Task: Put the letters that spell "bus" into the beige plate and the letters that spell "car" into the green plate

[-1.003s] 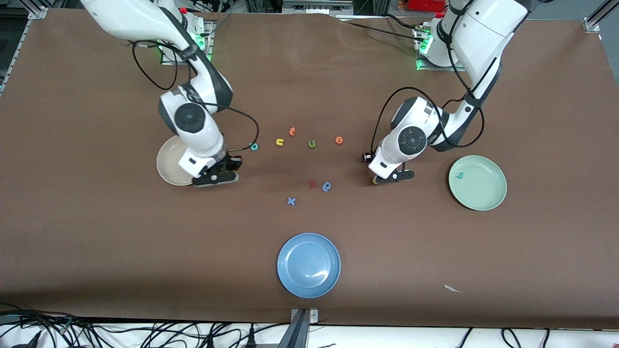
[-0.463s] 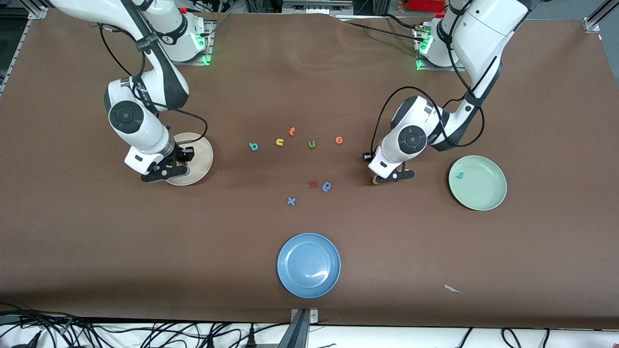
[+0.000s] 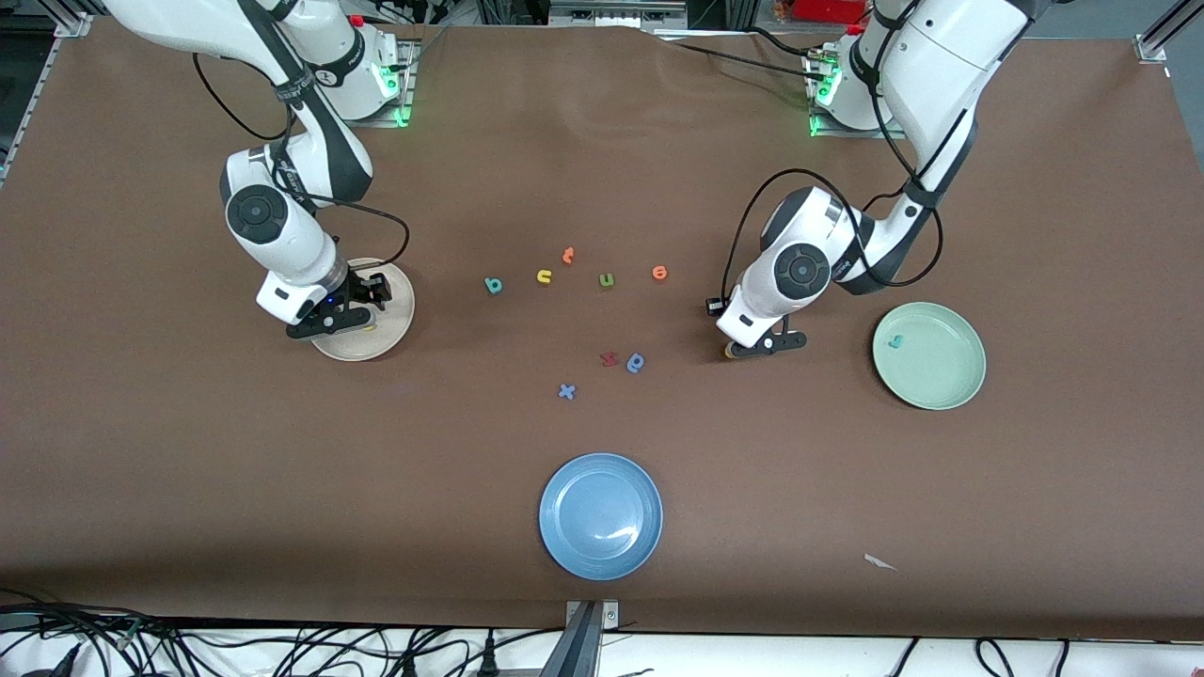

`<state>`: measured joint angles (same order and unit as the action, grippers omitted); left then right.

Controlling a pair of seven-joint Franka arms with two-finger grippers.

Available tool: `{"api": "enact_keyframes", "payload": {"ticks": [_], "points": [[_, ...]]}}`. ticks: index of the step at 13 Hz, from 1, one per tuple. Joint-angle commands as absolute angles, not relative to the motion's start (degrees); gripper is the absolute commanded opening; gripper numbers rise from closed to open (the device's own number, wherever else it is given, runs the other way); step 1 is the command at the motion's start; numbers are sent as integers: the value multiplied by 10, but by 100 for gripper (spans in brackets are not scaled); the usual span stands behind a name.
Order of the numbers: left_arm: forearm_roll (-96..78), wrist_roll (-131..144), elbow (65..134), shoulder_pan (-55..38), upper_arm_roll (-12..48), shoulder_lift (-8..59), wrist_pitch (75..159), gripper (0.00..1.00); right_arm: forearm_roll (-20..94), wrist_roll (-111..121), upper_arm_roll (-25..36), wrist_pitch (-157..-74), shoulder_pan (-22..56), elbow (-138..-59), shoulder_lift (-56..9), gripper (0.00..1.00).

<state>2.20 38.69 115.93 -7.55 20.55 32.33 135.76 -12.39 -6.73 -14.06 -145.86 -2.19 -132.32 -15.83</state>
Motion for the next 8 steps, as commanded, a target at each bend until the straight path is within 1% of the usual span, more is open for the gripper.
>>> {"api": "enact_keyframes", "payload": {"ticks": [1, 2, 3, 4, 7, 8], "points": [[34, 388, 1160, -78, 200, 315, 1360, 39, -105, -66, -148, -1464, -28, -1337, -137, 90], [34, 388, 1160, -77, 200, 315, 1360, 38, -93, -68, -149, -1465, -28, -1336, -136, 91], [34, 388, 1156, -76, 200, 315, 1360, 38, -80, -69, -155, -1464, -26, -1335, -136, 94], [34, 388, 1155, -76, 200, 315, 1360, 38, -67, -79, -169, -1465, -26, -1334, -136, 94], [34, 389, 1155, -76, 199, 316, 1360, 38, -50, -191, -215, -1474, -12, -1330, -145, 94], [34, 389, 1155, -76, 199, 316, 1360, 37, -50, -226, -221, -1485, 5, -1329, -149, 94]]}}
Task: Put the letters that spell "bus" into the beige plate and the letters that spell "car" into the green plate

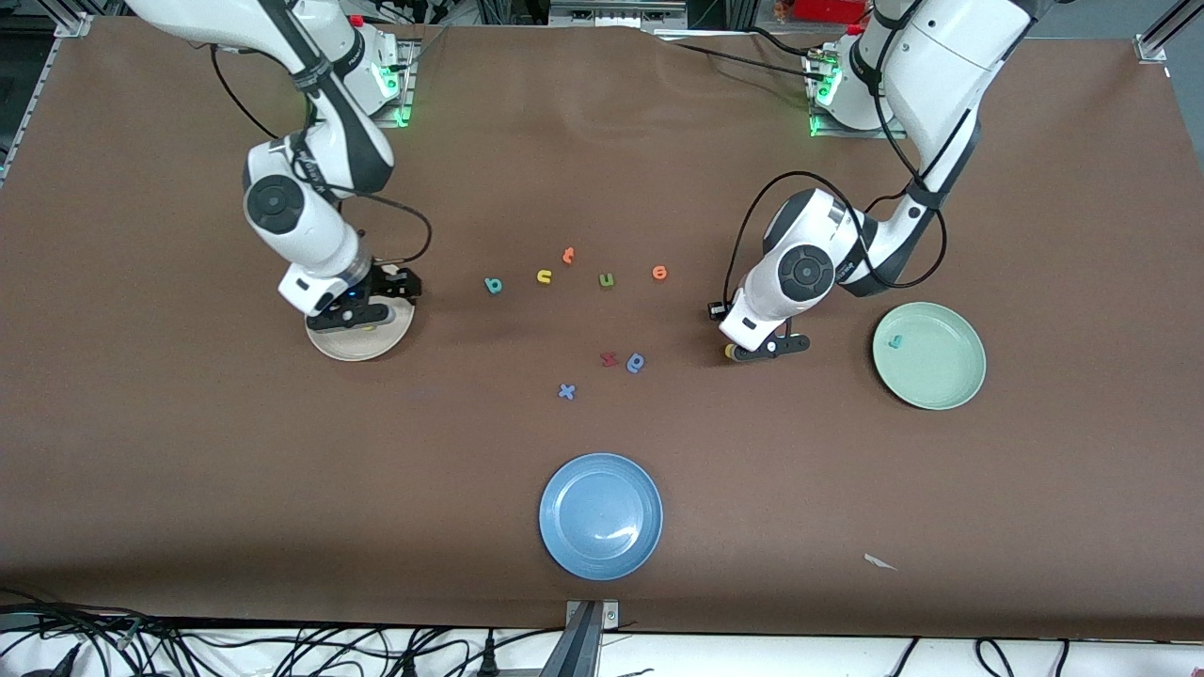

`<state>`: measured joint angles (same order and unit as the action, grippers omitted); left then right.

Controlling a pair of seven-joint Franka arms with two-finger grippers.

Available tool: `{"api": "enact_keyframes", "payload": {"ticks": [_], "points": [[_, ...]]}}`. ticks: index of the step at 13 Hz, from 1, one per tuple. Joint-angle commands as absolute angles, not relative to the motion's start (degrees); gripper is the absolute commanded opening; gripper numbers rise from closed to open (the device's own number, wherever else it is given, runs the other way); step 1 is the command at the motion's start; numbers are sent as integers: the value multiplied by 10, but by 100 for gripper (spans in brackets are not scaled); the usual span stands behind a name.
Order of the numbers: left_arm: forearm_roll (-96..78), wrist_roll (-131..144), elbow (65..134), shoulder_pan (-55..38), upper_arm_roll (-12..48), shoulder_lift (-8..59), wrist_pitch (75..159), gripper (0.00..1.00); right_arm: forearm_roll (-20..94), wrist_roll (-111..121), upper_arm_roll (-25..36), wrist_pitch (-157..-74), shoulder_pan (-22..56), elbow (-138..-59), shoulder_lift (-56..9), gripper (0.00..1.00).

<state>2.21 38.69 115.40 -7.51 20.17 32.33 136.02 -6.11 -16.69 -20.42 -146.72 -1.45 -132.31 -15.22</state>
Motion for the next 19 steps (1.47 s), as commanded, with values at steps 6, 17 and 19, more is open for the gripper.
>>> {"api": "enact_keyframes", "payload": {"ticks": [6, 17, 19], "points": [[36, 388, 1156, -76, 198, 324, 1360, 36, -58, -343, -220, -1531, 107, -1328, -174, 98], [51, 389, 1153, -77, 198, 327, 1360, 23, -202, -359, -204, -1566, 139, -1329, -220, 98], [51, 389, 1152, -75, 199, 326, 1360, 19, -210, -359, -204, -1582, 139, -1329, -234, 98]]}}
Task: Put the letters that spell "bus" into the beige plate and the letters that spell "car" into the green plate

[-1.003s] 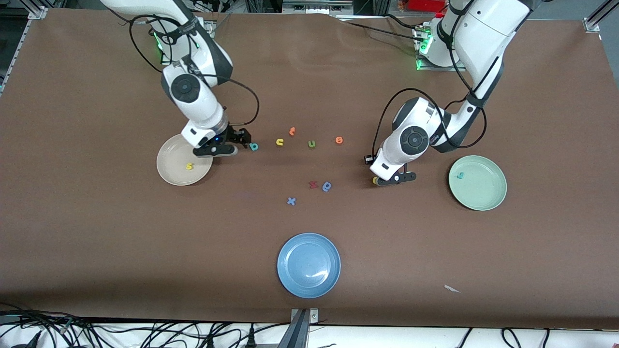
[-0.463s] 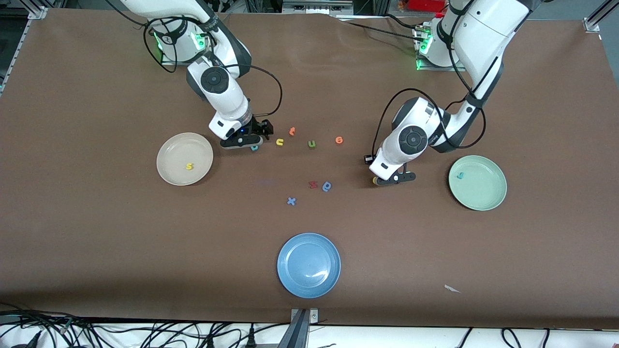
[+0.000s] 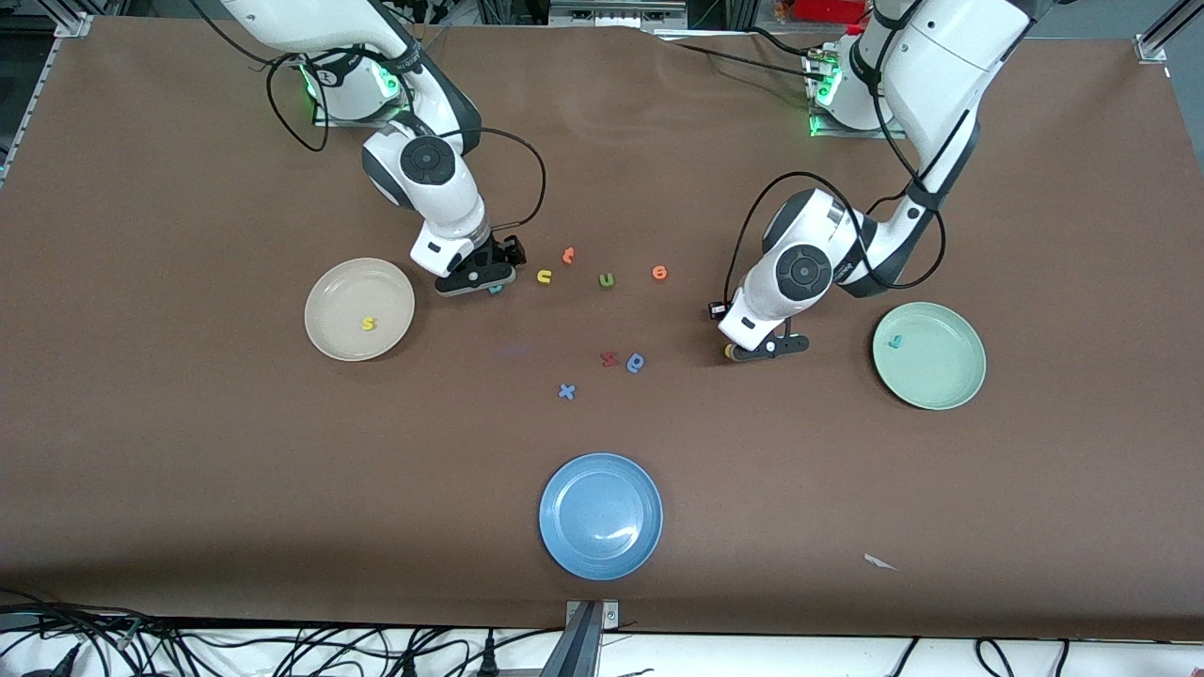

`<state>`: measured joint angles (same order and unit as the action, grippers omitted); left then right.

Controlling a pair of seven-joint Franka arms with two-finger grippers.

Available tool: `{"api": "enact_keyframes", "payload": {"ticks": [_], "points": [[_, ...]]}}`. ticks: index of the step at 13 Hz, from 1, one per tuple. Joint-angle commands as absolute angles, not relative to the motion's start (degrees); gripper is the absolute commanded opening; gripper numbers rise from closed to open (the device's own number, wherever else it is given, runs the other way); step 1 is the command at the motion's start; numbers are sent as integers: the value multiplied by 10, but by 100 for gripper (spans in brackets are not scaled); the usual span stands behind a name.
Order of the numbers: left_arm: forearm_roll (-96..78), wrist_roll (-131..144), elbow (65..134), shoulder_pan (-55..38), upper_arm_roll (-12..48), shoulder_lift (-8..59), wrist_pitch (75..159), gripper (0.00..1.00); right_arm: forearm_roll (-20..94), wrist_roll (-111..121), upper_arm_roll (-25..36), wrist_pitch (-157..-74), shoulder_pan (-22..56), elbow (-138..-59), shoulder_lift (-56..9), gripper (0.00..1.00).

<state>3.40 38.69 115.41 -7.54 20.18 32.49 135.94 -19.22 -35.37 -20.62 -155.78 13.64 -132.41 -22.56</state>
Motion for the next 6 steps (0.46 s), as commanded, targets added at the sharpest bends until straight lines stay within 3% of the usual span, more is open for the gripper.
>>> {"api": "enact_keyframes", "payload": {"ticks": [1, 3, 6], "points": [[50, 389, 1148, -73, 199, 323, 1358, 19, -209, -359, -203, -1590, 139, -1329, -239, 98], [50, 390, 1108, -65, 199, 316, 1321, 19, -209, -359, -203, -1595, 139, -1327, -243, 98], [51, 376, 1003, -35, 200, 313, 1165, 18, -210, -359, -203, -1600, 140, -1328, -249, 98]]}}
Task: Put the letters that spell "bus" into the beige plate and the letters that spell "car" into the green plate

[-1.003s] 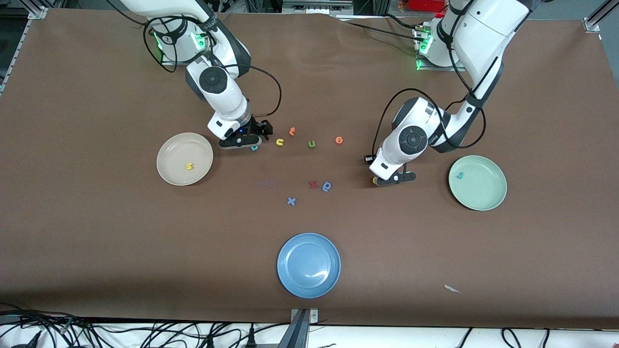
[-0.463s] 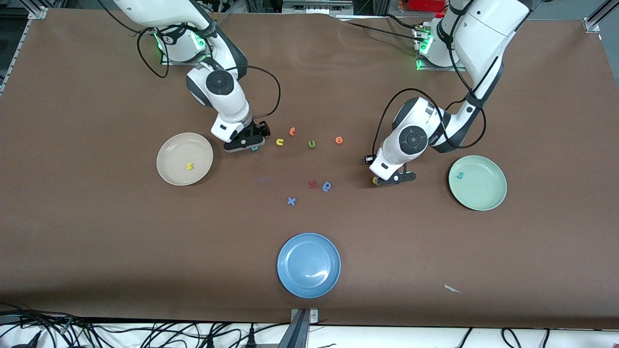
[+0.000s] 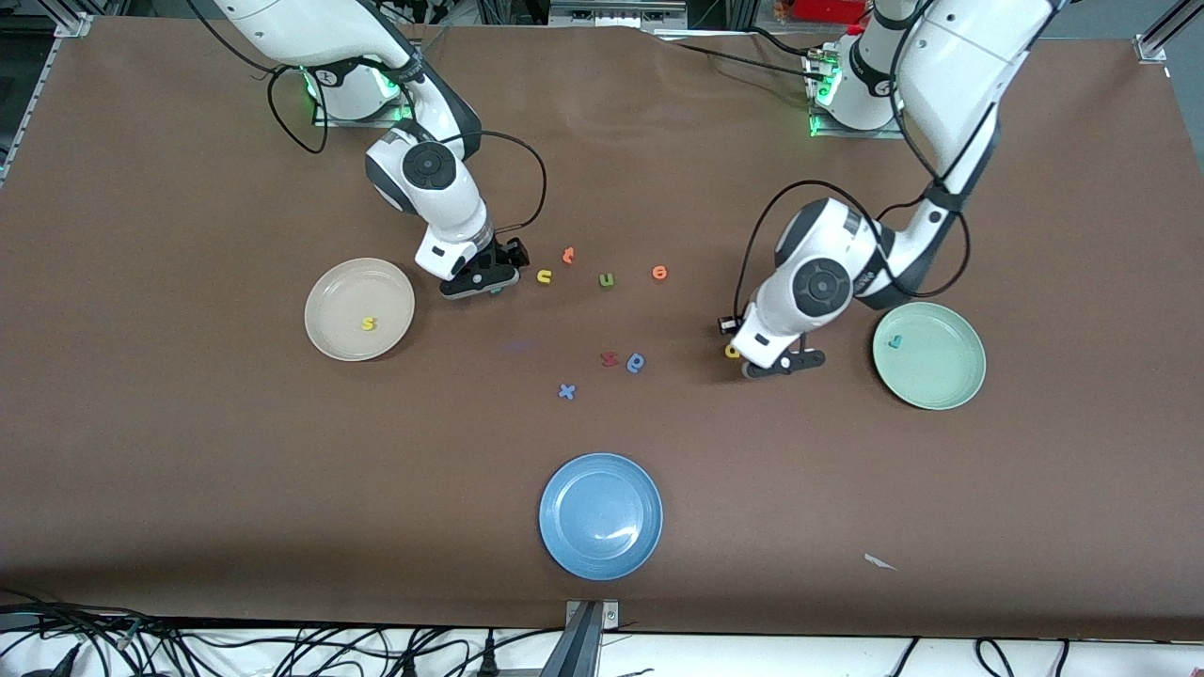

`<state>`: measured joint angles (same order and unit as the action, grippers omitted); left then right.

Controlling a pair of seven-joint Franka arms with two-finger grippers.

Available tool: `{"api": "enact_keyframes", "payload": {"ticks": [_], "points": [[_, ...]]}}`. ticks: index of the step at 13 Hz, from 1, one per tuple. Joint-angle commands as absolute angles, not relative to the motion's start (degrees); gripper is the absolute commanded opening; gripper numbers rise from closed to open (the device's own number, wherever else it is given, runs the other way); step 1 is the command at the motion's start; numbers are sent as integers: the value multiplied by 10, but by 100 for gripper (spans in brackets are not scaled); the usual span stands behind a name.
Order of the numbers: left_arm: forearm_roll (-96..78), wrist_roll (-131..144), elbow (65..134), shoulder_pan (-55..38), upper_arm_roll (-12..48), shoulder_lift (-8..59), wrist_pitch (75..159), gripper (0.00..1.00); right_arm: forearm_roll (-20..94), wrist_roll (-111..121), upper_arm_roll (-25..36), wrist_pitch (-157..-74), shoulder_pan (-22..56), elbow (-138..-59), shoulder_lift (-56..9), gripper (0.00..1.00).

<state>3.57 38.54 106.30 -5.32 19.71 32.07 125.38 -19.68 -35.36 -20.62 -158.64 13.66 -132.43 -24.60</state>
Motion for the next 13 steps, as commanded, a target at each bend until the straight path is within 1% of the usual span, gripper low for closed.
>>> {"api": "enact_keyframes", "payload": {"ticks": [1, 2, 3, 5, 7, 12, 13], "points": [[51, 357, 975, -25, 200, 311, 1125, 18, -210, -359, -203, -1600, 140, -1328, -249, 98], [51, 332, 958, -9, 200, 310, 1098, 18, -210, -359, -203, -1603, 140, -1328, -252, 98], [51, 308, 955, 10, 200, 309, 1087, 18, -210, -359, -202, -1610, 140, -1328, -256, 98], [52, 238, 956, 59, 198, 307, 1086, 18, -213, -359, -200, -1612, 141, -1328, -258, 94], [80, 173, 964, 105, 198, 310, 1086, 19, -222, -359, -196, -1613, 142, -1328, -259, 87], [184, 101, 969, 171, 199, 366, 1093, 20, -223, -359, -194, -1613, 143, -1328, -262, 74], [193, 98, 969, 181, 199, 381, 1094, 20, -223, -359, -194, -1613, 143, -1328, -263, 70]]}}
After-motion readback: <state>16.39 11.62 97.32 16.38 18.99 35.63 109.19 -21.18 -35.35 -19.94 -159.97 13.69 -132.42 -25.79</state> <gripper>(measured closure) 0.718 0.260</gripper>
